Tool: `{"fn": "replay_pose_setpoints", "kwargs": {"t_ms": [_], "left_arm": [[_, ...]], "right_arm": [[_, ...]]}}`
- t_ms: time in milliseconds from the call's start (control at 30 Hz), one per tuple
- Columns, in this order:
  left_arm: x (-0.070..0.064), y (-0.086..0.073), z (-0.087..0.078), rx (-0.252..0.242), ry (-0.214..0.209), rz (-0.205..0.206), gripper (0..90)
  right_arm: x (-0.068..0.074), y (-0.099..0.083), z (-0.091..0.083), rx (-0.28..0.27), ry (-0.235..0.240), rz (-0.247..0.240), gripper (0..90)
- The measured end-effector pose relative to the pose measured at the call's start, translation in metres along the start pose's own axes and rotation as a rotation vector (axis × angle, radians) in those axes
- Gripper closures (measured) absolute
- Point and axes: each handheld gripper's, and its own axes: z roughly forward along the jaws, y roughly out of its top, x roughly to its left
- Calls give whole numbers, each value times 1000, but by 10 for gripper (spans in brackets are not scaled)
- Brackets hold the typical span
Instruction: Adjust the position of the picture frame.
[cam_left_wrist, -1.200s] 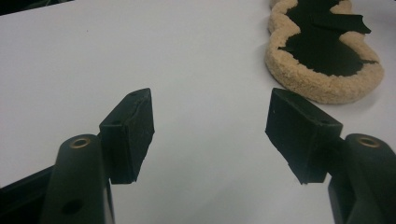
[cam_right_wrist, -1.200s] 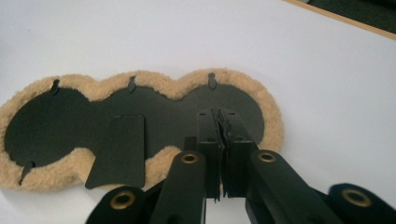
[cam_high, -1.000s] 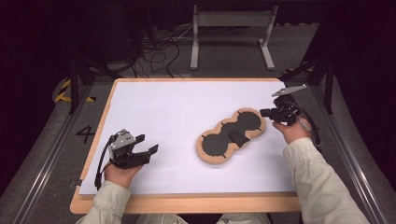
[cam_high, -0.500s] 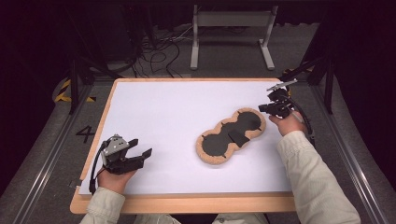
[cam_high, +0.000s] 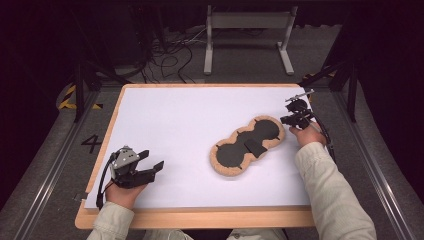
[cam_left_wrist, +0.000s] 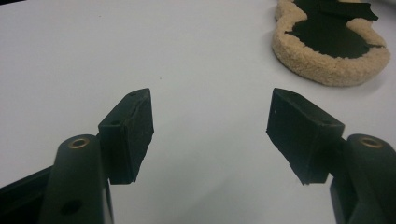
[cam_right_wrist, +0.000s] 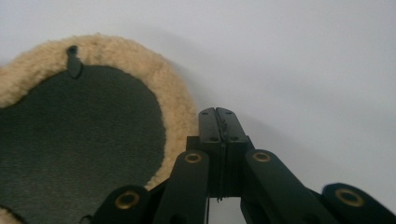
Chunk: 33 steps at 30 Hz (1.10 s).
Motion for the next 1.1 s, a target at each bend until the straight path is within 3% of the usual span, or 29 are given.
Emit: {"fn": "replay_pose_setpoints", "kwargs": {"t_ms": [267,367,500,700,833,1100], "left_arm": [[-1,1,3,1,-6,11,321],[-1,1,4,8,-11,12,320],[-2,2,6,12,-13,13,320],[-2,3,5,9,-13,14,320],[-3,3,6,8,-15,18,320],[-5,5,9,8,-24,21,322]], "right_arm": [[1,-3,11,35,11,-6,900],[1,-4,10,32,25,20,900],[4,-4,9,42,48,10,900],[20,-4,8,56,85,-19,900],[39,-5,8,47,115,-60,900],[67,-6,7,47,175,-82,900]]}}
